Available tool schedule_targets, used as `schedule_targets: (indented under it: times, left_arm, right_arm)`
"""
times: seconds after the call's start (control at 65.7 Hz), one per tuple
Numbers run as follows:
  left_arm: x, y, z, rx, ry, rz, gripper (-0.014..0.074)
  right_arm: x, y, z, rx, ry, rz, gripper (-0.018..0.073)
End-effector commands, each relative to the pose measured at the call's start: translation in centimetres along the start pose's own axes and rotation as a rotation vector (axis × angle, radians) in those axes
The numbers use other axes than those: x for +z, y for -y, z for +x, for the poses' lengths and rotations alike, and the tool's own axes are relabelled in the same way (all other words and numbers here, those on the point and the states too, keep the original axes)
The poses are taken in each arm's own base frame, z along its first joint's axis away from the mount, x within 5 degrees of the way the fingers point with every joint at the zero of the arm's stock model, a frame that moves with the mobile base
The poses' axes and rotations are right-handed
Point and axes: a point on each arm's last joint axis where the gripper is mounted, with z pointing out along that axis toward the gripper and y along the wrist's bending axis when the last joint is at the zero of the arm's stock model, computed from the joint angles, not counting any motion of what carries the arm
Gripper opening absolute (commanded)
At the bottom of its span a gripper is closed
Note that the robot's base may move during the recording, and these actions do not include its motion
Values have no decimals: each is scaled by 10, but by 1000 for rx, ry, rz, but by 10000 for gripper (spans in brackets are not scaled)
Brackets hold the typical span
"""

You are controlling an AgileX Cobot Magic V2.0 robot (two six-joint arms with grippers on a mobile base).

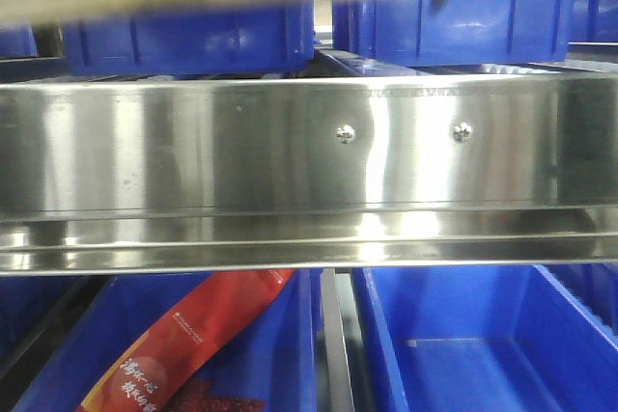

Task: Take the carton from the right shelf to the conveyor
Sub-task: 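Clamp the carton's side walls with the left and right grippers, then lift the carton off the shelf with both grippers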

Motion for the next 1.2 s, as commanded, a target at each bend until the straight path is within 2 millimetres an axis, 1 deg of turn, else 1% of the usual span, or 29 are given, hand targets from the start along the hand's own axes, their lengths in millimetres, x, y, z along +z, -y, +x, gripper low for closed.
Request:
schedule_targets:
  times: [0.0,0.076,0.183,0.244,0.259,0.32,0.35,0.396,0.441,0.457,0.472,0.533,0.609,0.685,0.807,1.187]
  left_arm:
    - [-26,17,-2,-3,73,65,-13]
    - [-33,24,3,-3,50,73,-13]
    - [-40,31,9,13,8,83,-13]
    - [-47,34,11,16,9,92,-13]
    - [-49,34,11,16,12,95,-13]
    - [-57,36,12,10,25,106,-13]
    - [-61,36,13,10,31,111,-13]
    - [-67,39,14,16,37,123,-13]
    - [-70,42,16,24,34,138,-13]
    - [-72,43,17,28,32,140,-13]
    - [-71,45,18,34,24,142,-13]
    - [-71,50,22,61,14,151,-13]
    - [-67,58,30,78,-15,169,-13]
    - [-64,66,36,84,-44,196,-13]
    - [-64,78,39,103,-36,231,-13]
    - [-64,77,41,128,-48,195,-13]
  right_arm:
    - [-37,-4,-8,3,93,-58,-71]
    - [-52,-2,-6,-3,104,-55,-71]
    - [-66,1,3,-21,85,-41,-71]
    - [-69,4,13,-28,51,-24,-71]
    - [-73,6,15,-30,52,-16,-71]
    - [-79,13,26,-48,26,31,-71]
    - [-79,16,32,-55,6,48,-71]
    - [-88,21,42,-63,-8,67,-71]
    - [-91,24,52,-67,-32,73,-71]
    - [-95,25,54,-66,-31,71,-71]
    - [-94,25,57,-68,-41,73,-71]
    - [-105,28,68,-64,-53,63,-71]
    - [-113,31,78,-65,-63,66,-71]
    - [-116,33,87,-66,-78,68,-71]
    - [-118,35,94,-68,-91,70,-71]
    - [-118,34,89,-72,-39,62,-71]
